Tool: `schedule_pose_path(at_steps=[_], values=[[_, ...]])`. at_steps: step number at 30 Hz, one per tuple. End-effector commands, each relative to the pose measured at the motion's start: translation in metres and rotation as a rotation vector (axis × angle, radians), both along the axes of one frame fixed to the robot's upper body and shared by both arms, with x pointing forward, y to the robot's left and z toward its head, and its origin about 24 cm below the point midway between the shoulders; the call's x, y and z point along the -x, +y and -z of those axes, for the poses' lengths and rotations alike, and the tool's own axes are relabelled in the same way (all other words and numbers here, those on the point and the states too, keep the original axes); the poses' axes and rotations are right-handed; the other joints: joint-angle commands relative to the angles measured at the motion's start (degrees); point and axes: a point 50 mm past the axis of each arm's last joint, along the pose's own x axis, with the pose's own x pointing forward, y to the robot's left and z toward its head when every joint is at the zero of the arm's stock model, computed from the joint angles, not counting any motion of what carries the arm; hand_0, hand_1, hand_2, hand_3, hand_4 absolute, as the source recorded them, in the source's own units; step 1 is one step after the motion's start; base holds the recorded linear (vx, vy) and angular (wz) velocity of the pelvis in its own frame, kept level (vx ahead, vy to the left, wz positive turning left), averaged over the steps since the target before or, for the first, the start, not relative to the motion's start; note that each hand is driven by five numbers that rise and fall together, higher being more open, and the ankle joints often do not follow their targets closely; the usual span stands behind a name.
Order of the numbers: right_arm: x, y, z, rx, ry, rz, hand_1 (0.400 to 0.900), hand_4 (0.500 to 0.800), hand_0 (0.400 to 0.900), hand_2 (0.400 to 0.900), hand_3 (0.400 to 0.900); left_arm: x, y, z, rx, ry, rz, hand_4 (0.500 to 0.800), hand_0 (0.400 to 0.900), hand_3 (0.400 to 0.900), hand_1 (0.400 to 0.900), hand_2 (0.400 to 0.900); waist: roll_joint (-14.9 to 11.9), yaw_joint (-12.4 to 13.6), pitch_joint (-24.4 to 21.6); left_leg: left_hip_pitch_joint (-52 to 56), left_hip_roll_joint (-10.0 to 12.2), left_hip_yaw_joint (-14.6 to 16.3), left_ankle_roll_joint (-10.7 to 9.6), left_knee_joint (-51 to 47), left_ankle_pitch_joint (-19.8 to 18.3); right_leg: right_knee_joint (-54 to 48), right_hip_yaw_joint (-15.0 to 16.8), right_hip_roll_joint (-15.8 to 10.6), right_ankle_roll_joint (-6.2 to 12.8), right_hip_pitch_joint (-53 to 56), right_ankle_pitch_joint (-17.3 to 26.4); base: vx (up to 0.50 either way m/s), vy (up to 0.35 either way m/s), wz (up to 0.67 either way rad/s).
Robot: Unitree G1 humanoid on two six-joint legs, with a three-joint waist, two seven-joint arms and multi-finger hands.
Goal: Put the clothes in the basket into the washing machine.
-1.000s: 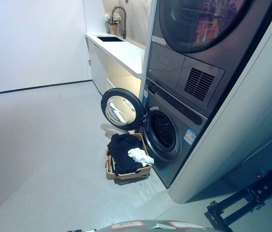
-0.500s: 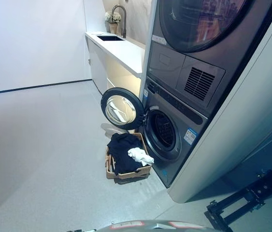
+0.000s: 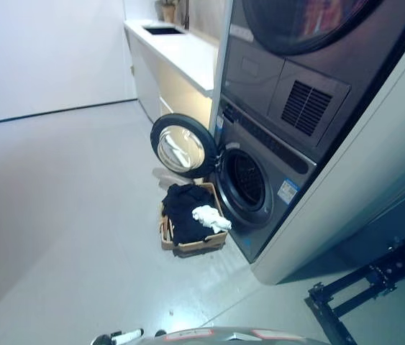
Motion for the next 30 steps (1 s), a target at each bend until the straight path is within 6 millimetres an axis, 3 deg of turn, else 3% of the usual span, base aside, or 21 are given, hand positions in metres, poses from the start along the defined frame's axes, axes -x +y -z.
schedule_pose_path(at_steps=[1,4,8,10,12,14,16,17,20,22,24,26,28,29,30], values=[[-0.041,-0.03,-0.015,0.096,-0.137,0.004,0.9,0.8,0.9,0.9,0.9,-0.025,-0.013,-0.004,0.038,-0.135,-0.108,0.8,0.9,0.9,0.9,0.9,2.9,0.8,8.2,-9.2,-4.2,0.6,1.8,18.6,-1.5,10.5,1.1,0.6,0.64,0.2,-13.4,0.15,-0.033,0.02],[-0.041,-0.036,-0.017,0.119,-0.149,0.021,0.9,0.8,0.9,0.9,0.9,-0.012,-0.012,-0.001,0.039,-0.113,-0.158,0.8,0.9,0.9,0.9,0.9,3.6,1.0,7.8,-10.7,-5.2,1.3,2.8,9.8,-2.8,10.4,1.4,0.7,1.08,0.7,-15.0,0.24,0.048,-0.08],[-0.041,-0.037,-0.018,0.135,-0.146,-0.007,0.9,0.8,0.9,0.9,0.9,0.002,-0.012,0.002,0.03,-0.073,-0.169,0.8,0.9,0.9,0.9,0.9,4.9,1.8,7.0,-10.7,-5.0,-1.7,2.1,-10.7,3.9,6.3,1.5,1.5,1.97,5.1,-15.2,0.32,0.13,-0.09],[-0.041,-0.038,-0.018,0.139,-0.144,-0.007,0.9,0.8,0.9,0.9,0.9,0.009,-0.009,0.003,0.016,-0.054,-0.183,0.8,0.9,0.9,0.9,0.9,4.6,2.5,5.9,-11.6,-4.8,-3.3,1.2,-12.5,5.6,4.7,2.3,0.8,2.67,7.7,-15.4,0.44,0.224,-0.29],[-0.039,-0.034,-0.016,0.126,-0.132,-0.01,0.9,0.8,0.9,0.9,0.9,0.018,-0.004,0.003,0.006,-0.017,-0.181,0.8,0.9,0.9,0.9,0.9,4.0,3.1,4.2,-9.8,-4.6,-2.6,2.5,-11.9,7.1,4.7,3.0,-0.4,3.66,9.1,-15.6,0.52,0.315,-0.38],[-0.041,-0.029,-0.015,0.111,-0.141,-0.006,0.9,0.8,0.9,0.9,0.9,0.02,0.0,0.003,-0.01,-0.004,-0.154,0.8,0.9,0.9,0.9,0.9,2.6,3.7,2.8,-10.3,-5.7,-1.8,3.8,-8.9,5.5,6.7,3.5,-2.3,5.16,8.3,-14.9,0.49,0.345,-0.39],[-0.044,-0.027,-0.015,0.097,-0.149,-0.019,0.9,0.8,0.9,0.9,0.9,0.015,0.003,0.001,-0.018,-0.015,-0.124,0.8,0.9,0.9,0.9,0.9,1.4,4.0,2.2,-8.9,-6.4,-1.7,5.5,-8.1,3.5,13.9,4.4,-3.4,6.83,5.5,-11.4,0.41,0.35,-0.22],[-0.048,-0.026,-0.016,0.094,-0.166,-0.027,0.9,0.8,0.9,0.9,0.9,0.008,0.005,0.0,-0.019,-0.031,-0.095,0.8,0.9,0.9,0.9,0.9,1.0,3.8,2.5,-7.9,-6.8,-1.6,6.2,-8.4,2.7,18.5,4.2,-4.0,7.47,3.5,-7.5,0.29,0.348,-0.04],[-0.063,-0.025,-0.02,0.09,-0.222,0.001,0.9,0.8,0.9,0.9,0.9,-0.01,0.008,-0.005,-0.036,-0.071,-0.051,0.8,0.9,0.9,0.9,0.9,1.2,2.6,5.3,-3.4,-7.4,-2.3,8.0,-9.5,1.1,34.7,3.6,-5.0,6.94,-4.2,0.4,0.2,0.326,0.0],[-0.066,-0.023,-0.02,0.087,-0.235,0.002,0.9,0.8,0.9,0.9,0.9,-0.018,0.01,-0.007,-0.048,-0.081,-0.022,0.8,0.9,0.9,0.9,0.9,1.6,1.7,6.9,0.1,-7.2,-2.7,8.9,-10.6,0.2,40.5,1.9,-6.2,5.52,-7.4,1.3,0.25,0.281,0.03],[-0.066,-0.023,-0.02,0.087,-0.237,0.005,0.9,0.8,0.9,0.9,0.9,-0.023,0.011,-0.008,-0.052,-0.092,-0.017,0.8,0.9,0.9,0.9,0.9,1.7,1.3,7.2,1.3,-7.0,-2.9,9.0,-11.1,-0.2,40.9,1.6,-6.0,5.13,-8.6,0.6,0.17,0.13,0.01],[-0.066,-0.024,-0.02,0.088,-0.242,0.028,0.9,0.8,0.9,0.9,0.9,-0.029,0.012,-0.01,-0.055,-0.104,-0.012,0.8,0.9,0.9,0.9,0.9,2.0,0.9,7.8,2.7,-6.4,-3.1,9.0,-11.1,-0.9,39.9,1.6,-4.0,4.49,-12.2,-2.5,0.19,0.083,-0.01],[-0.064,-0.024,-0.02,0.087,-0.243,0.055,0.9,0.8,0.9,0.9,0.9,-0.034,0.012,-0.011,-0.063,-0.11,0.01,0.8,0.9,0.9,0.9,0.9,2.1,0.3,8.5,4.4,-5.7,-3.0,8.6,-11.4,-1.6,34.3,2.1,-0.8,4.48,-14.8,-6.3,0.29,0.026,0.01],[-0.061,-0.025,-0.019,0.093,-0.235,0.074,0.9,0.8,0.9,0.9,0.9,-0.038,0.012,-0.012,-0.069,-0.115,0.025,0.8,0.9,0.9,0.9,0.9,1.9,0.1,8.5,5.5,-5.4,-3.1,8.0,-12.3,-2.1,25.2,2.7,0.9,5.28,-15.3,-7.2,0.26,-0.018,0.05],[-0.061,-0.025,-0.019,0.094,-0.235,0.074,0.9,0.8,0.9,0.9,0.9,-0.038,0.012,-0.012,-0.069,-0.115,0.025,0.8,0.9,0.9,0.9,0.9,2.0,0.1,8.8,5.9,-5.2,-3.2,8.0,-12.4,-2.1,24.7,2.5,1.1,5.25,-14.6,-7.0,0.28,-0.053,0.08]])
